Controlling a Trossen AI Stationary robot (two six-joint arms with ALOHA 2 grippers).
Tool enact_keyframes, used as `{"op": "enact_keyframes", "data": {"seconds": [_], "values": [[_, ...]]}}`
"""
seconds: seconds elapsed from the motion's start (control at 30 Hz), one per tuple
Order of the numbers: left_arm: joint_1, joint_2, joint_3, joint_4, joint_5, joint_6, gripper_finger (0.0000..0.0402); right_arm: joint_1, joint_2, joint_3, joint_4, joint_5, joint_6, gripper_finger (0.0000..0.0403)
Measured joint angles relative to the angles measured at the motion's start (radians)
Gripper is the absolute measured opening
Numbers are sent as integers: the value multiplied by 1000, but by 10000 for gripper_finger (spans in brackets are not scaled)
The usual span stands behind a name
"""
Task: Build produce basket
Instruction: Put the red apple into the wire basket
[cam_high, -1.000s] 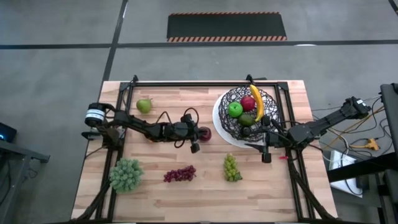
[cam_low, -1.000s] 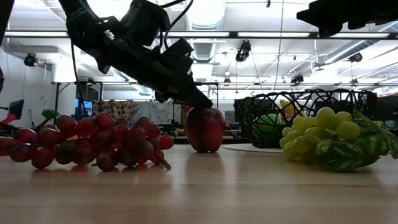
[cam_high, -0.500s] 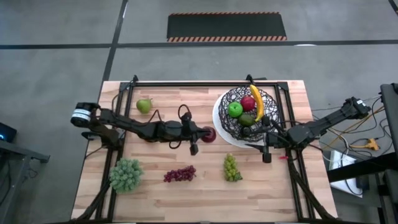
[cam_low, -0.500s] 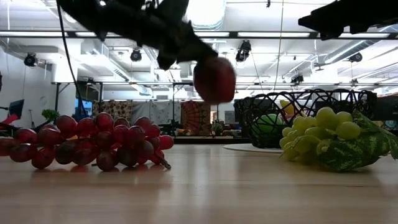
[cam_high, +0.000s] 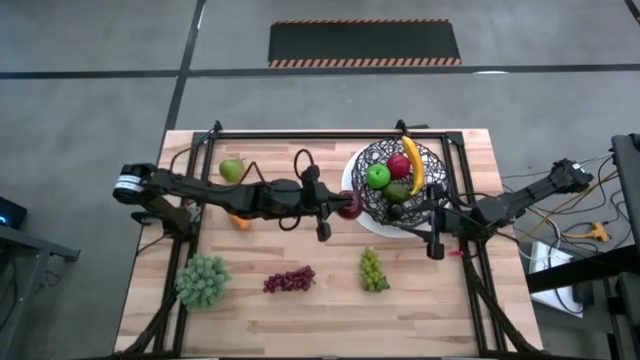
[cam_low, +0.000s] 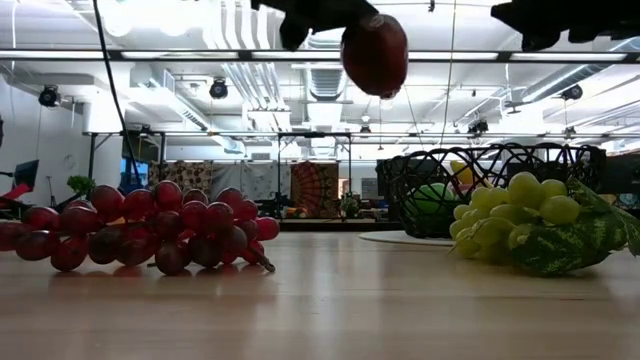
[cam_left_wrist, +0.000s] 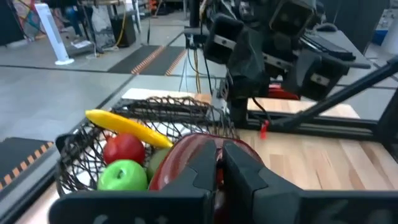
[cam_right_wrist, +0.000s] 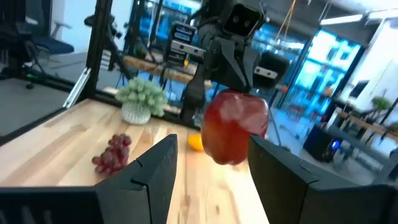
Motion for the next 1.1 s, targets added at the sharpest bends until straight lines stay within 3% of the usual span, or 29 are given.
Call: {"op": "enact_keyframes", "data": {"seconds": [0.2, 0.37, 0.6, 1.1], "values": [[21, 59, 28, 55, 2, 4, 0, -39, -7, -72, 160, -1, -68, 182], [37, 122, 79, 74, 7, 9, 0, -125, -9, -76, 175, -40, -85, 182], [65, 185, 153, 80, 11, 10, 0, -235, -42, -71, 160, -104, -98, 182], [148, 348, 258, 97, 40, -2, 0, -242, -299, -61, 20, -134, -65, 182]]}}
